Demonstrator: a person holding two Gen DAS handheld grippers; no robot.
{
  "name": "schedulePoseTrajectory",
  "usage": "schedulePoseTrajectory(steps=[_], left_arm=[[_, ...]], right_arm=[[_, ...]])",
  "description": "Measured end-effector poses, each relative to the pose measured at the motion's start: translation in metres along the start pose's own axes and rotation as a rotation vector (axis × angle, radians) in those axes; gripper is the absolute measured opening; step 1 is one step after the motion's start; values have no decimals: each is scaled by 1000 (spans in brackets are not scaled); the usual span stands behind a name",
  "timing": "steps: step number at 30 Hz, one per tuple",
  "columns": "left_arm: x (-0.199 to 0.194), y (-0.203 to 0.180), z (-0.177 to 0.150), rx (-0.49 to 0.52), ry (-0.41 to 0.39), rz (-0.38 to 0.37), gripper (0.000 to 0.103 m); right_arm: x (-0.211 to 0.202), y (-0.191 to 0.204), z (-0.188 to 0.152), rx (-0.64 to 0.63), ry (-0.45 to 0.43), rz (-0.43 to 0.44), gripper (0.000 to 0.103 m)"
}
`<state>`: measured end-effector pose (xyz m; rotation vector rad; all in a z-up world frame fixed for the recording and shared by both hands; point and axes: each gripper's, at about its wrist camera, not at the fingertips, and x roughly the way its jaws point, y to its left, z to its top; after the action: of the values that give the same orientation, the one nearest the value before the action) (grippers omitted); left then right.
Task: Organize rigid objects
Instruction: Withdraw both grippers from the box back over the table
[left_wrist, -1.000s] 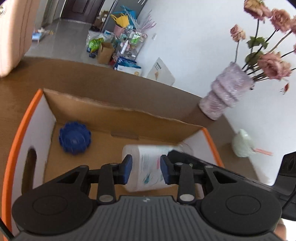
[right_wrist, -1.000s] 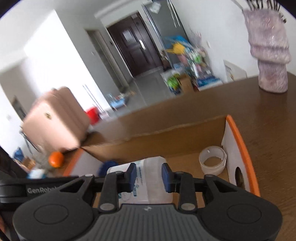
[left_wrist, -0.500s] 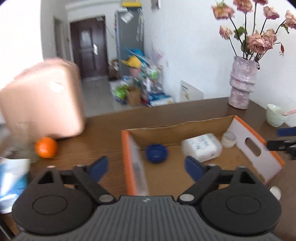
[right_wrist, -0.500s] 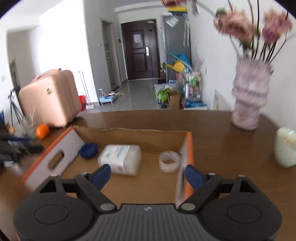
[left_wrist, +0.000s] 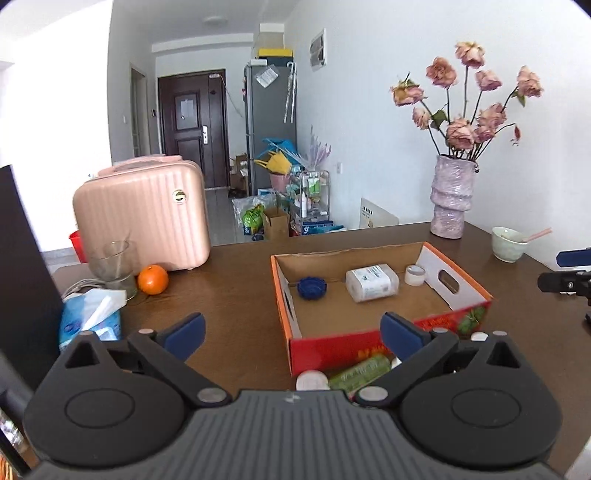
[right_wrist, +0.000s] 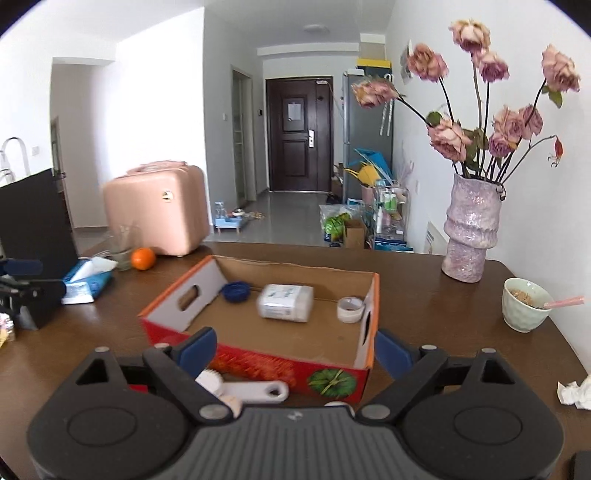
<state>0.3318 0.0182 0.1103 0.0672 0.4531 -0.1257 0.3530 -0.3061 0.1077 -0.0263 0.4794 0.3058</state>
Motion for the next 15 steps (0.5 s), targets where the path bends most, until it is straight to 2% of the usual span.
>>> schedulePoseTrajectory(steps=[6,8,13,14,15], left_arm=[[-57,-7,-44,-25,-27,6,103],[-75,-14,-63,-6,-48,37,103],[-123,-30,-102,19,-108,0,103],[-132,-33,-110,15,-125,15,103],[-139,-35,-118,11,-140,35,103]], right_arm=[[-53,20,-32,8,-28,19,92],[-71,23,-49,14,-45,17,93],[-117,36,-94,14,-87,-28,94],[-134,41,-115,2,-96,-43,94],[-134,41,-115,2,-96,-43,95]])
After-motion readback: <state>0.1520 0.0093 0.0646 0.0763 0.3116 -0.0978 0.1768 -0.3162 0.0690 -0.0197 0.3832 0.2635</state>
